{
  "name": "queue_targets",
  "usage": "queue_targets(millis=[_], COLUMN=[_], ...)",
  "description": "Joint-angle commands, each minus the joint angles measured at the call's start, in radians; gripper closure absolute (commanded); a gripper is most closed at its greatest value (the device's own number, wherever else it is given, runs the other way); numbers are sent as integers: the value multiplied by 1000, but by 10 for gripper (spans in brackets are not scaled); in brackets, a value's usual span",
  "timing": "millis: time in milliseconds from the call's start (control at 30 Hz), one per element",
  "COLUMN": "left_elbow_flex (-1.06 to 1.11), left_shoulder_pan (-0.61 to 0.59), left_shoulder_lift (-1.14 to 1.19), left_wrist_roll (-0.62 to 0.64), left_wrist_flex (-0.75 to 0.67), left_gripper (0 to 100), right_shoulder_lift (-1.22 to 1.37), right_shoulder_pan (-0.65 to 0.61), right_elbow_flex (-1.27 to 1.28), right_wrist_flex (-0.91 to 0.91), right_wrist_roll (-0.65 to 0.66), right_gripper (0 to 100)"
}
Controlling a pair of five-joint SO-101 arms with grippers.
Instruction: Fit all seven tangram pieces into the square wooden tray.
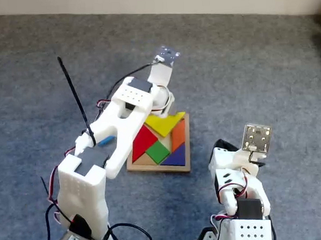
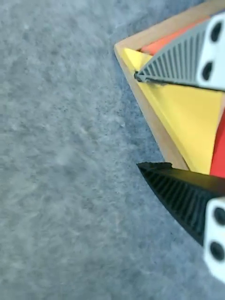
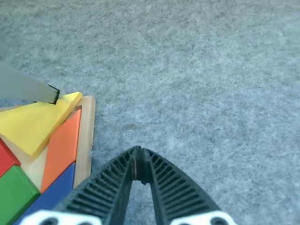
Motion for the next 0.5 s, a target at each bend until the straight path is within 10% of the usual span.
queue_targets(millis=[0,467], left_elbow_flex=[-47,-59], left_shoulder_pan=[-5,-12], left_shoulder_lift=[-4,-93], left_wrist_roll=[-20,-20], left_wrist_flex=[52,175], left_gripper=[745,745], right_shoulder_lift=[15,15], right_shoulder_pan=[10,10], right_elbow_flex=[148,148], right_wrist_flex=[2,2], right_wrist_roll=[-3,-3], right_gripper=[995,995])
